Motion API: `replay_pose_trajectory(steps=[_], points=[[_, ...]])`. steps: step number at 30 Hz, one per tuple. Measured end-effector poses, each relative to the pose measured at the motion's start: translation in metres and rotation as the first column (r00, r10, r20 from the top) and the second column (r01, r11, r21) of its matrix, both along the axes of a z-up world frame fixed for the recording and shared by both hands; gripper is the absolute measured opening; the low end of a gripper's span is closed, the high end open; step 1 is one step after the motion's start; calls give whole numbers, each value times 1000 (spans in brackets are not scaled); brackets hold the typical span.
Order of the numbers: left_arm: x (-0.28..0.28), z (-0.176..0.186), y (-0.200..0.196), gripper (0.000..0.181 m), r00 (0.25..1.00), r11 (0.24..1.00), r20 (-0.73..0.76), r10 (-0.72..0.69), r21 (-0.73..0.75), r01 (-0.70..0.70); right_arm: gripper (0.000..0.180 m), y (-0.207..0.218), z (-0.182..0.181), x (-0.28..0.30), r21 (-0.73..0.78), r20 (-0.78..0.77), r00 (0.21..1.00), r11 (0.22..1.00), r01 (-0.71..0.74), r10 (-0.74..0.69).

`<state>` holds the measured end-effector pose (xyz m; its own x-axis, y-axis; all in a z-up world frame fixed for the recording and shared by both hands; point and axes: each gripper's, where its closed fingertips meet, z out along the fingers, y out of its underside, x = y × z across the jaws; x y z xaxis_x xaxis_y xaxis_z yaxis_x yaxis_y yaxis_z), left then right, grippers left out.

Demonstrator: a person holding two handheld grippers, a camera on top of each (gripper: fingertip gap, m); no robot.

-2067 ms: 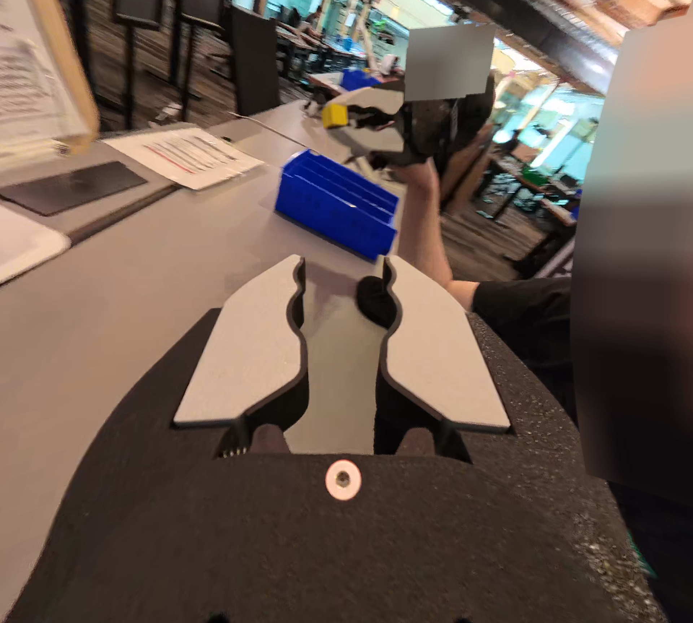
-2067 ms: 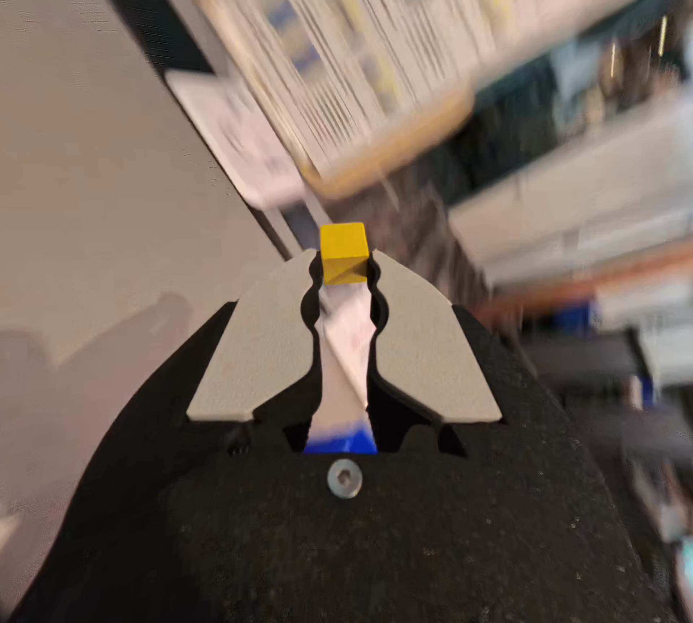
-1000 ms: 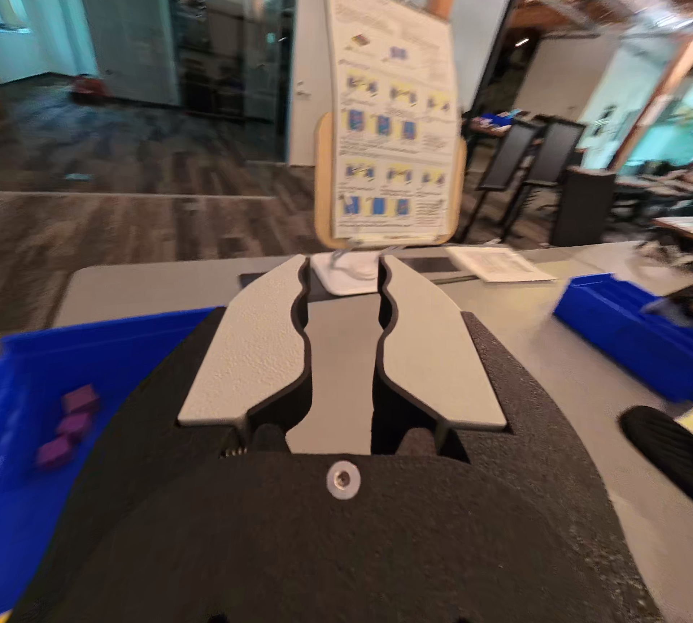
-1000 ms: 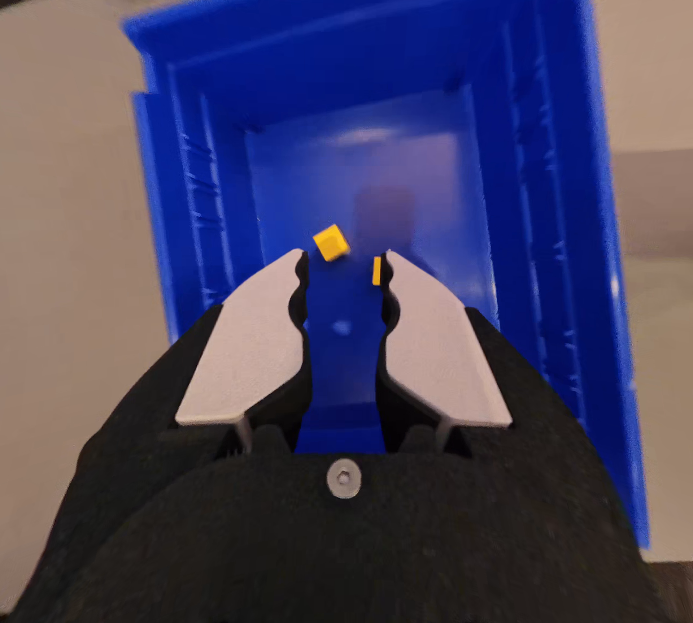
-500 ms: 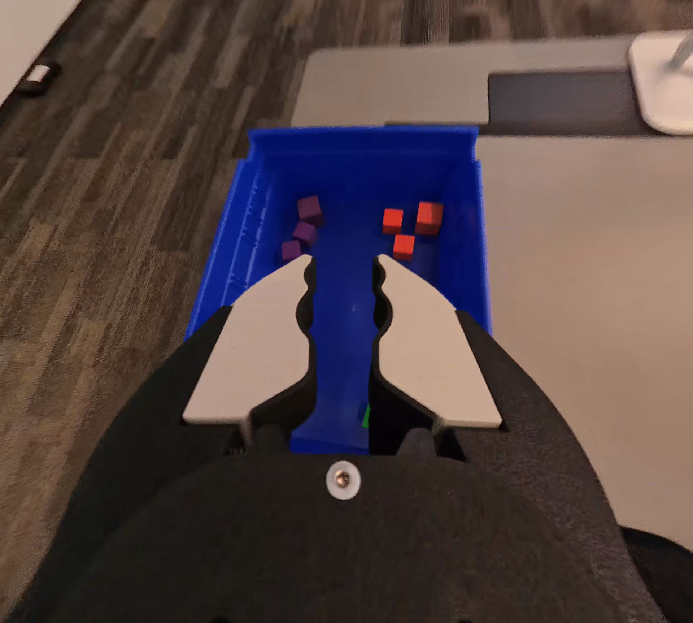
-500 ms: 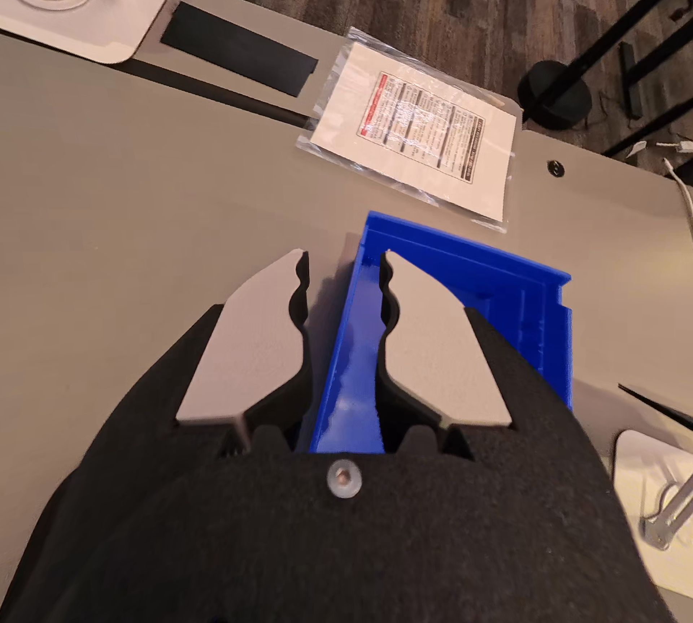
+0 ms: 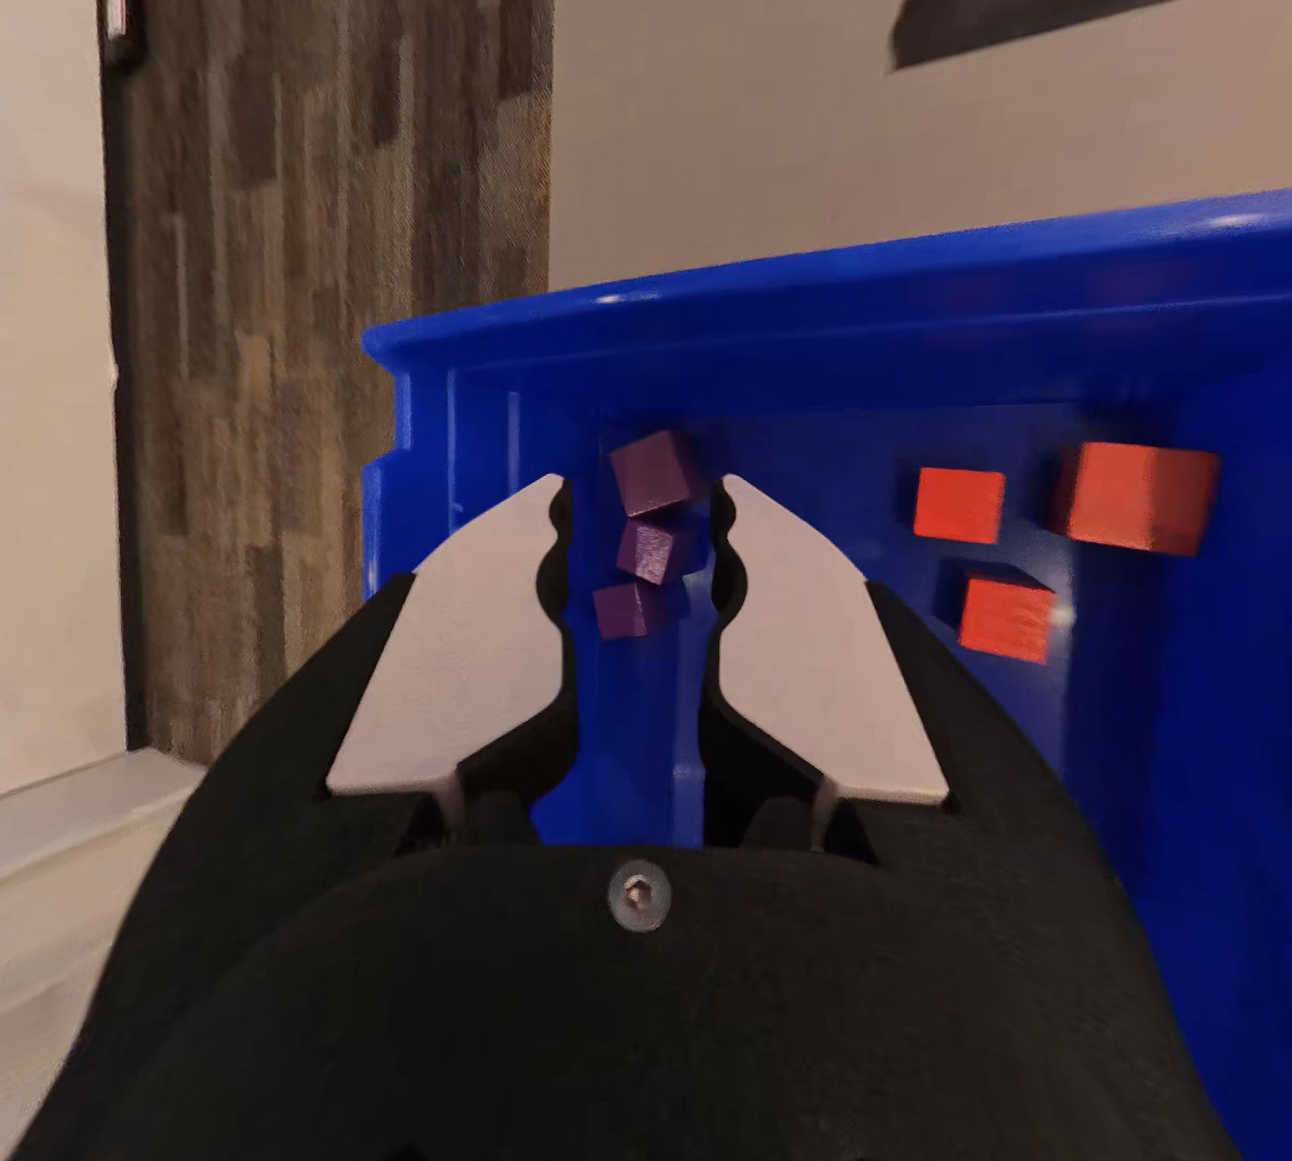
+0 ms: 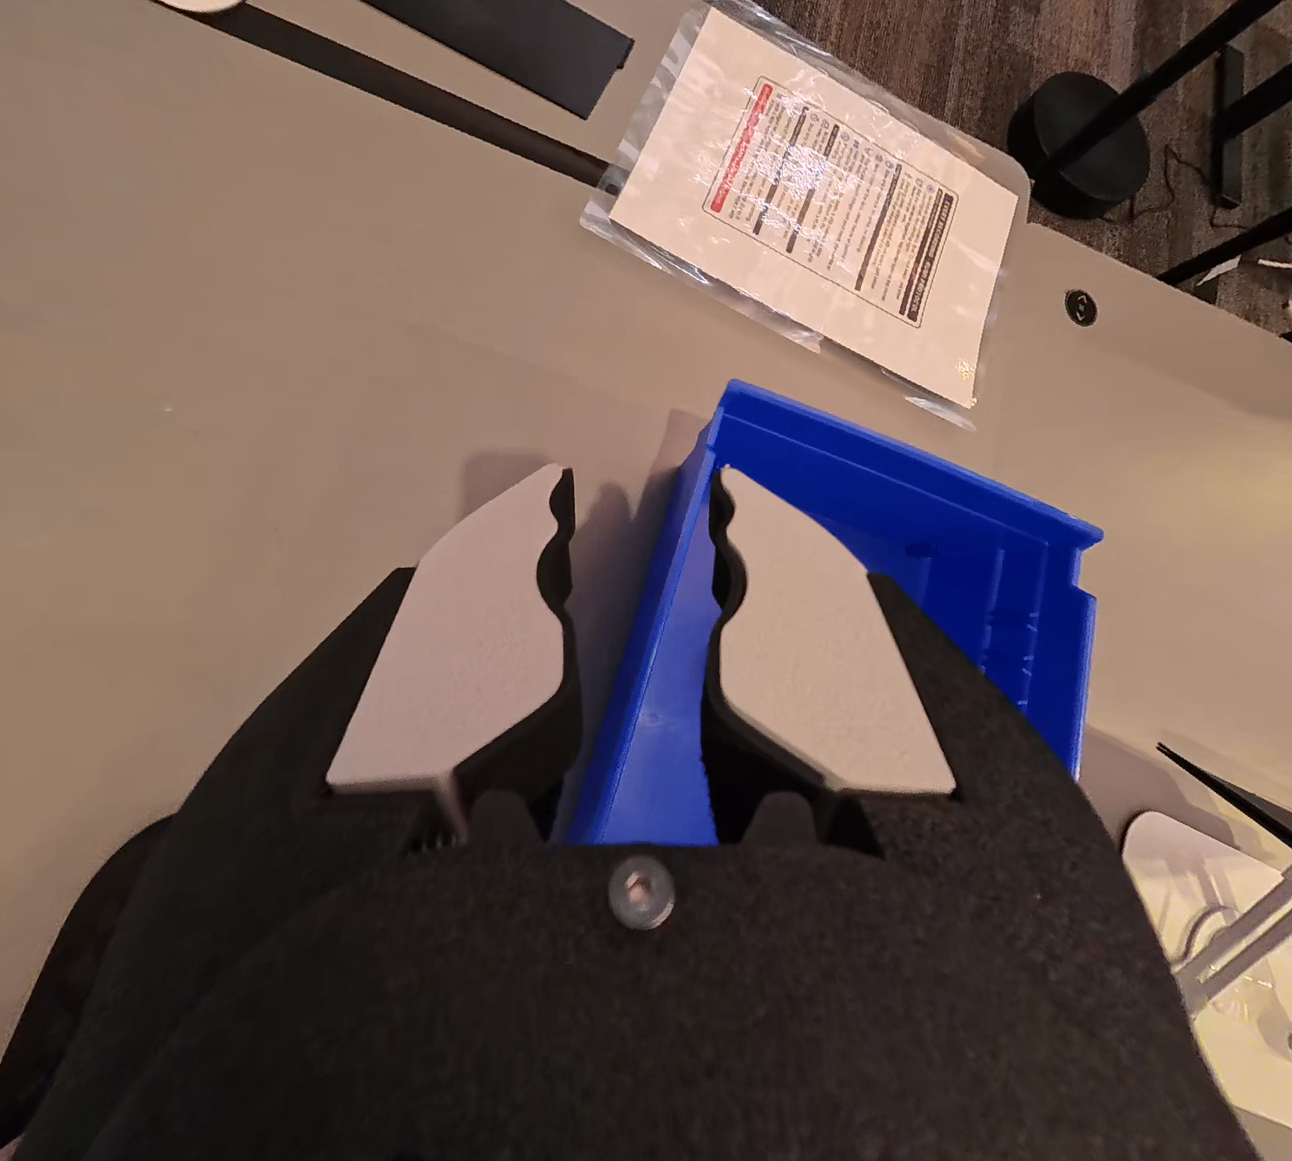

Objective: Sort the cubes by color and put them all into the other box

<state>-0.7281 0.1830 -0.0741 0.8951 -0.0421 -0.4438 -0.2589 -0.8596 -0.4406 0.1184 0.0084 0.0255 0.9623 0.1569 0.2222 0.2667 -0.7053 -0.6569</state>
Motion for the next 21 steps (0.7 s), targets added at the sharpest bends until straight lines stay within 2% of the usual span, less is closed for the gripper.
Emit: replay_pose_trajectory(steps=[4, 10, 14, 21], points=[[-14, -20, 10, 40, 996, 994, -19, 85, -66, -86, 36, 3, 4, -4, 11, 4, 1000, 1000, -16, 16], [-13, -45, 14, 37, 991, 979, 5, 132, -159, -130, 36, 2, -2, -4, -15, -1, 1000, 1000, -20, 20], [-23, -49, 12, 38, 987, 972, -74, 142, -180, -153, 36, 2, -5, -1, -23, -10, 1000, 1000, -8, 8], [-25, -54, 4, 38, 978, 961, 24, 208, -193, -200, 36, 5, -8, -7, -42, -3, 1000, 999, -29, 29]])
